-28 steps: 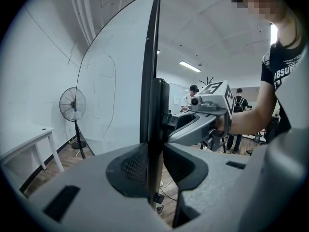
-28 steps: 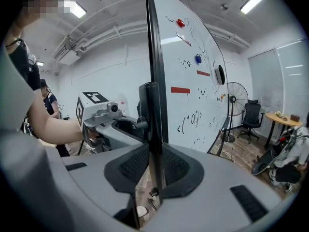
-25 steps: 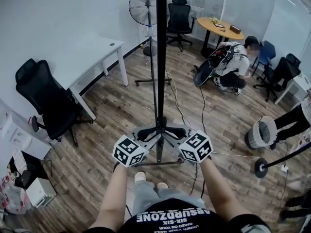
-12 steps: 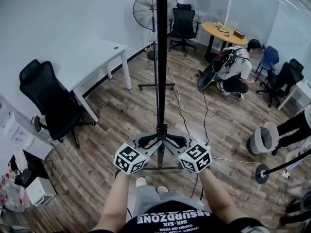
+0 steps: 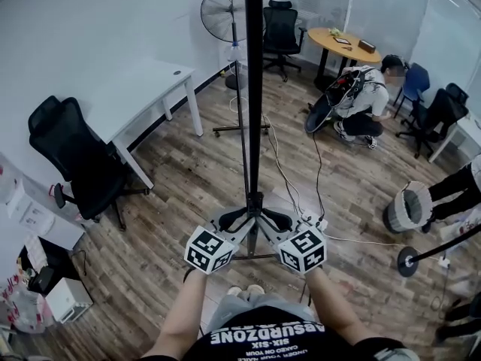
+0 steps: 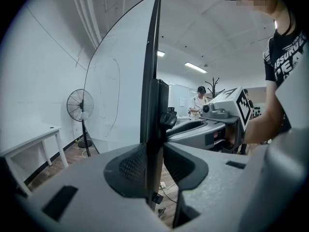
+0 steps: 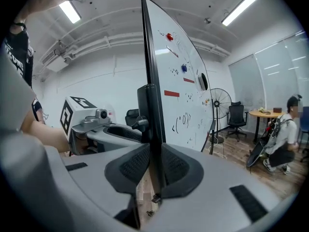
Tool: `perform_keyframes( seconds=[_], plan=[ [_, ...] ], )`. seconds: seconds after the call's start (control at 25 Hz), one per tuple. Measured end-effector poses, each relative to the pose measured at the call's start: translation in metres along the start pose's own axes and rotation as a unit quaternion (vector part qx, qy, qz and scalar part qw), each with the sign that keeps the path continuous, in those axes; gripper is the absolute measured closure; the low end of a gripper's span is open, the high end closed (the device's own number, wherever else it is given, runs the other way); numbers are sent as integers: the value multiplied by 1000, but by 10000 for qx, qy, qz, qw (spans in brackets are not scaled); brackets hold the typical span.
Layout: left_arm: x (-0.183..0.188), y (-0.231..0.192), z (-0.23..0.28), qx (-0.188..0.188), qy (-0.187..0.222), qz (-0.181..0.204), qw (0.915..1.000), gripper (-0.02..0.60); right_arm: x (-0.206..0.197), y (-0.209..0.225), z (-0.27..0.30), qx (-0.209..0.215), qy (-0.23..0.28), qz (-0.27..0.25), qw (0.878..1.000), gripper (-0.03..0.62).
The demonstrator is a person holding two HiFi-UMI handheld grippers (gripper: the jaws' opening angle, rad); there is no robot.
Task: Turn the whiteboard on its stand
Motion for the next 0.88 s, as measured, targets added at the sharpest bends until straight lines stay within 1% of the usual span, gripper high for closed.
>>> perform_keyframes(
  seconds=[0.08, 0.32, 0.4, 0.48, 0.52, 0.68, 0.8, 0.88],
  plan=[
    [2, 2, -4, 40, 7, -33, 10000, 483, 0, -4, -1, -144, 17, 68, 9999, 531],
    [14, 6, -23, 496, 452, -257, 9974, 483, 4, -19, -10, -483, 231, 189, 9984, 537],
    [19, 11, -29, 636, 575, -274, 9959, 483, 6, -26, -16, -591, 298, 240, 9975, 550],
    [24, 17, -34, 758, 688, -264, 9944, 486, 8, -31, -22, -684, 334, 290, 9967, 579],
    [27, 20, -36, 813, 734, -250, 9937, 494, 10, -34, -24, -705, 356, 316, 9964, 591],
    [36, 32, -44, 997, 868, -199, 9910, 555, 18, -47, -30, -643, 417, 340, 9965, 595],
    [36, 42, -46, 1065, 787, -51, 9912, 574, 23, -55, -33, -576, 363, 193, 9975, 595],
    [34, 47, -46, 1080, 740, -17, 9914, 575, 26, -59, -35, -573, 371, 124, 9976, 595]
  ],
)
Point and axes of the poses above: the fingertips, and each gripper's own axes: z forward along the fingers, y to its right, x out of its top, the point moved 8 cm from there along -z, backward along the fingers, and after that the axes turned 15 degrees about y, right-handed, at the moved point
